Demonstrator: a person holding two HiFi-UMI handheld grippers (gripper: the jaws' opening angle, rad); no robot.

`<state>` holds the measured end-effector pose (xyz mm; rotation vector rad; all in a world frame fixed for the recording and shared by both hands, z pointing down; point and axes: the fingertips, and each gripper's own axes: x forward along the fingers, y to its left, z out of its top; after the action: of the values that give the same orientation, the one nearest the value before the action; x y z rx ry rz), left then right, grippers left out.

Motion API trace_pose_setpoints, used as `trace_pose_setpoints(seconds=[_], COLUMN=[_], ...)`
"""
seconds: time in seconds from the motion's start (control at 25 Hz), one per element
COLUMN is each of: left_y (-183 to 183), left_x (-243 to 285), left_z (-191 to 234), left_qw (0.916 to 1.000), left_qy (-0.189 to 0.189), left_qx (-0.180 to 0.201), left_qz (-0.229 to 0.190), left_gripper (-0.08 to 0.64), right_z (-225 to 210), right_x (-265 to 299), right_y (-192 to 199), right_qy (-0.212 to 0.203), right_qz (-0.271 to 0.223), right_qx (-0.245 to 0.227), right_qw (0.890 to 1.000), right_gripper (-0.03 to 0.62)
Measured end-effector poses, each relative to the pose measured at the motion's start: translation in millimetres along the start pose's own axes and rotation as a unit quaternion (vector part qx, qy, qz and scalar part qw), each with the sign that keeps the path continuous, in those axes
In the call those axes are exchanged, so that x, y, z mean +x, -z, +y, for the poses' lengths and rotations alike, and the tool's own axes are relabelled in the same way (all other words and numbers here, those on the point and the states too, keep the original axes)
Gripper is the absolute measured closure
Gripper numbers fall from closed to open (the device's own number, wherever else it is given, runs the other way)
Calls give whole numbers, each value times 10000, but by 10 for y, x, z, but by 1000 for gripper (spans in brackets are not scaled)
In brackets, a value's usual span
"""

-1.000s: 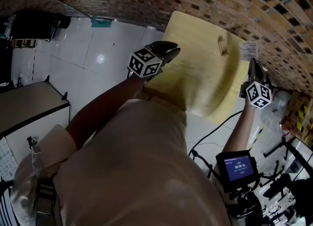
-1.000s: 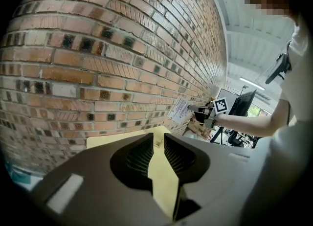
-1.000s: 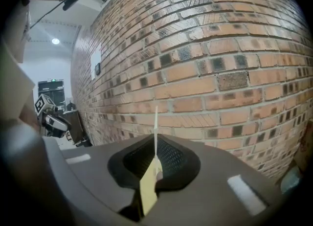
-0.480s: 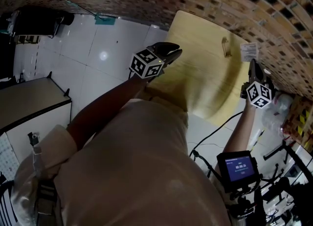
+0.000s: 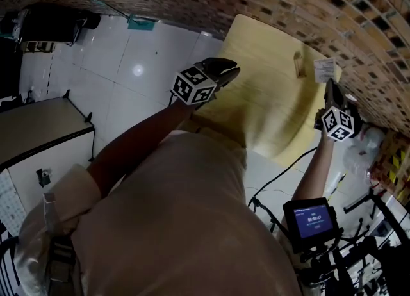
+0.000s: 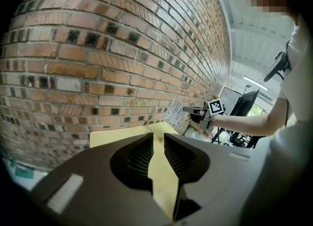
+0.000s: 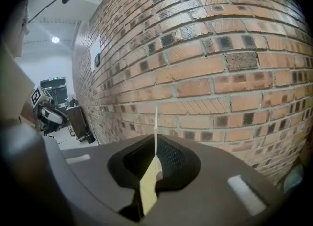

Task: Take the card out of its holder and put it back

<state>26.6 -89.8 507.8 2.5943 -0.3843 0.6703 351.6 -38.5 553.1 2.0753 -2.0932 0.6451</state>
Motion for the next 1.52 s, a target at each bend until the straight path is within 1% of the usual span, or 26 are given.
trace_pose_setpoints(seconds=[0.8,1.04,1.4,1.52], left_y=[141,174,189,200], left_x=[149,152,161,195], left_z=[-9,3,11,24], left_qw=[9997,9997,9996,9995], left_qy=[37,19,37,46], left_qx=[-68,-79,-140,-151], left_qz=[219,240,261,275], left_gripper=[472,474,476,476], right_z=[-8,5,32,17], right_x=[322,400,530,572], right_y=[273,334,431,484], right_qy=[-186,-268,-345,-371], right_qz=[316,359,436,467], right_qx=[-218,-406,-562,-549], right_qw=[9991,9982,9969,9967], right_gripper=[578,580,580,580])
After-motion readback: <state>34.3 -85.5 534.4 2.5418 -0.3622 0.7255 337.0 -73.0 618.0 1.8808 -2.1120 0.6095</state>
